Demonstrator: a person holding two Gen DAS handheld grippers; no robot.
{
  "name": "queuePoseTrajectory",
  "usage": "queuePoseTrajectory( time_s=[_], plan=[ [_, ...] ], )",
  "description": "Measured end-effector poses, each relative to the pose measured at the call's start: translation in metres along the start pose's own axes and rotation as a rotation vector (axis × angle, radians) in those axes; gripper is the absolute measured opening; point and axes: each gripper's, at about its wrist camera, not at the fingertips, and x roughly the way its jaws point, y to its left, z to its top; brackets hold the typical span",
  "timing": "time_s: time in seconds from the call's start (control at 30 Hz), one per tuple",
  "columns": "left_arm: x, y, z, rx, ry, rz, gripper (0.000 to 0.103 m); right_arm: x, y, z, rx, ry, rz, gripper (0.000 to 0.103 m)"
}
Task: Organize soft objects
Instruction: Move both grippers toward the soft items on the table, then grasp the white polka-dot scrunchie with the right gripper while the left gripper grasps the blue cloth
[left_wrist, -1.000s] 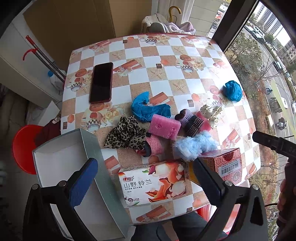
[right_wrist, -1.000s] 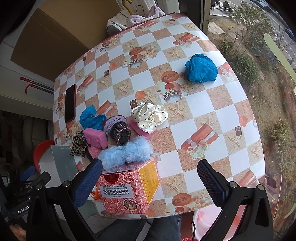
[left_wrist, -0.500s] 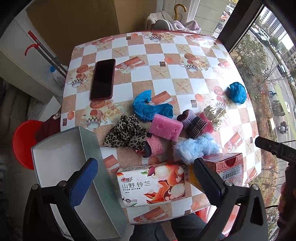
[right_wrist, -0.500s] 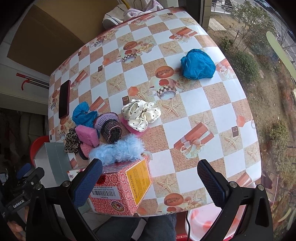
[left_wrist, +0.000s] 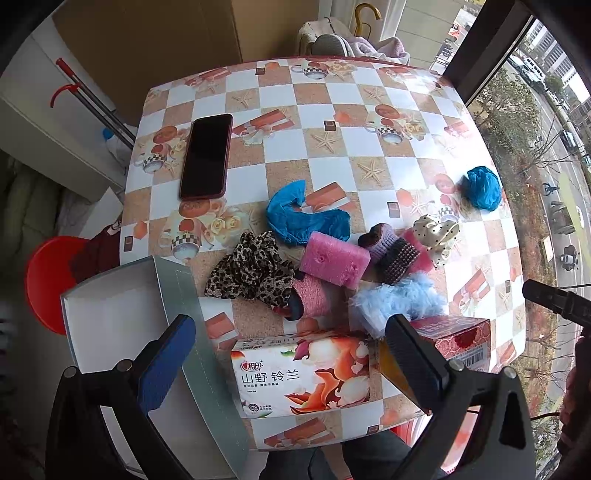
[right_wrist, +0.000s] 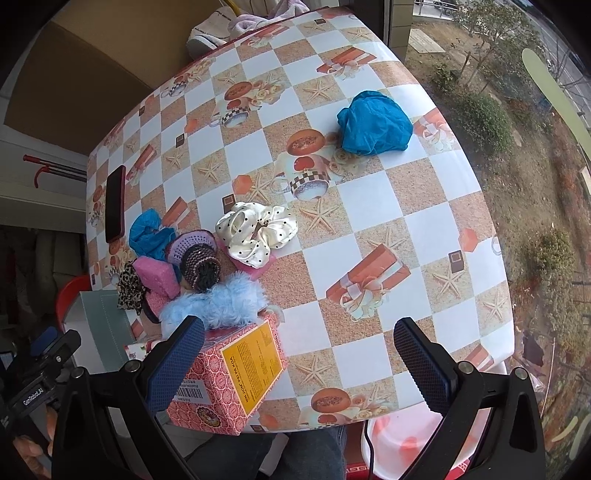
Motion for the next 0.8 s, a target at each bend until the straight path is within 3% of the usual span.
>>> queuePoseTrajectory(
  time_s=[0.5, 0.7, 0.8],
  plan=[
    [0.055, -0.001, 0.043, 0.015, 0.058, 0.043, 0.103, 0.028, -0.032, 0.006, 0.045, 0.074, -0.034, 0.103],
    [0.103, -0.009, 0.084, 0.108, 0.097, 0.065, 0.103, 0.047, -0.015, 0.033, -0.013, 0.089, 0.024, 0.103],
    [0.129, -0.013, 0.096, 0.153, 0.134, 0.038, 0.103, 0.066, 0.003, 0.050, -0.061, 0.102, 0.055, 0.103]
  ],
)
